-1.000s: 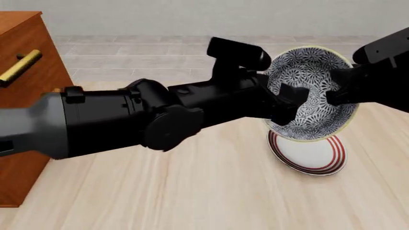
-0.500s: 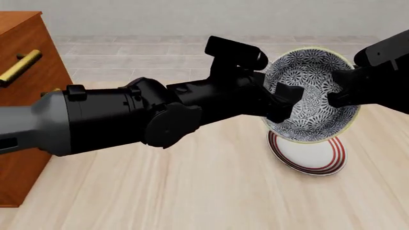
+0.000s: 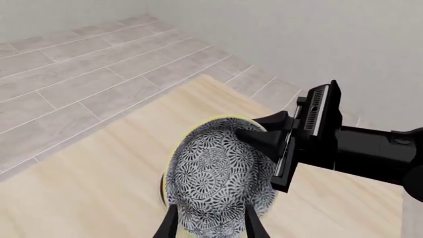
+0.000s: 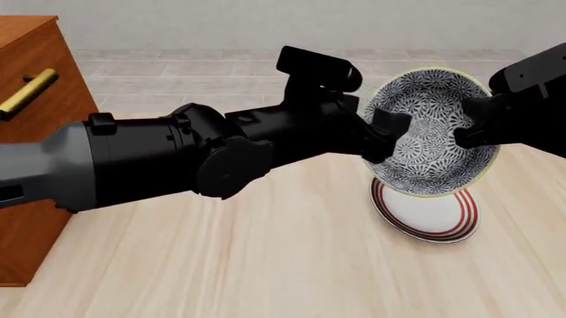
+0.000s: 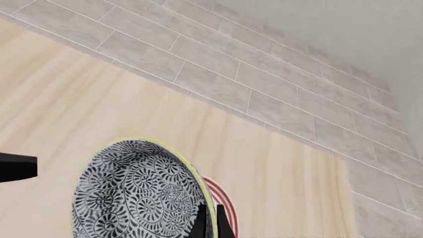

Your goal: Put the bowl on top of the cabinet.

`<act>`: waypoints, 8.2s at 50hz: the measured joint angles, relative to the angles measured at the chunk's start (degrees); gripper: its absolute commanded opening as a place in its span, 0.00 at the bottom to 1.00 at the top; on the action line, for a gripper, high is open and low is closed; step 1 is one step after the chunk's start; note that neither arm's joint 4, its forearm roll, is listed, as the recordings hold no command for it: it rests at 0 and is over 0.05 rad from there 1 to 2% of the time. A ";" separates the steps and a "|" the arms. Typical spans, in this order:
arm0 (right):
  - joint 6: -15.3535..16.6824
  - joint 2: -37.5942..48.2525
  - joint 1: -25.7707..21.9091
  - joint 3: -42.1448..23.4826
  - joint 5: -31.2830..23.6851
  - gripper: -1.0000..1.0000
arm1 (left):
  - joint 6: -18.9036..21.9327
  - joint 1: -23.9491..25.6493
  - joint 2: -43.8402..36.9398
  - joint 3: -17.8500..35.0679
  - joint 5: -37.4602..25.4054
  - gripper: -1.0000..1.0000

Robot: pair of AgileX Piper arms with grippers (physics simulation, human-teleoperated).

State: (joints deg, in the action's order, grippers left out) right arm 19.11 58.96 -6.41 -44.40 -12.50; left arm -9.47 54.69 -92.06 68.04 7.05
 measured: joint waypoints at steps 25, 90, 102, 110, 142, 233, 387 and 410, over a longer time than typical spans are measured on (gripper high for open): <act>-0.20 -1.31 0.48 0.94 -0.72 0.00 | 0.53 -1.76 -1.13 1.07 -0.15 1.00; 0.43 -11.66 -4.81 2.53 -7.20 0.00 | -0.26 -4.38 -10.21 5.30 1.15 0.00; 1.04 -13.08 -5.66 2.29 -8.66 0.00 | -3.16 -2.26 -10.54 5.89 1.64 0.00; 0.85 -14.09 -5.84 2.23 -9.33 0.00 | -3.25 -1.81 -10.18 5.63 1.65 0.00; -0.55 -19.82 -7.73 0.62 -13.03 1.00 | 0.30 -4.30 -9.34 3.56 1.70 0.00; -3.11 -31.67 -16.27 1.92 -12.87 1.00 | 10.51 -20.63 2.67 -5.69 -4.94 0.00; -5.12 -27.42 -19.76 5.53 -8.62 1.00 | -2.09 -54.93 30.03 17.56 -58.69 0.00; -5.17 -27.17 -19.99 5.87 -8.34 1.00 | -9.50 -67.29 37.33 10.95 -53.79 0.00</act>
State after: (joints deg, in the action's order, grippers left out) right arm 13.95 31.79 -26.40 -38.53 -20.84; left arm -18.97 -12.60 -54.73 78.99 -46.74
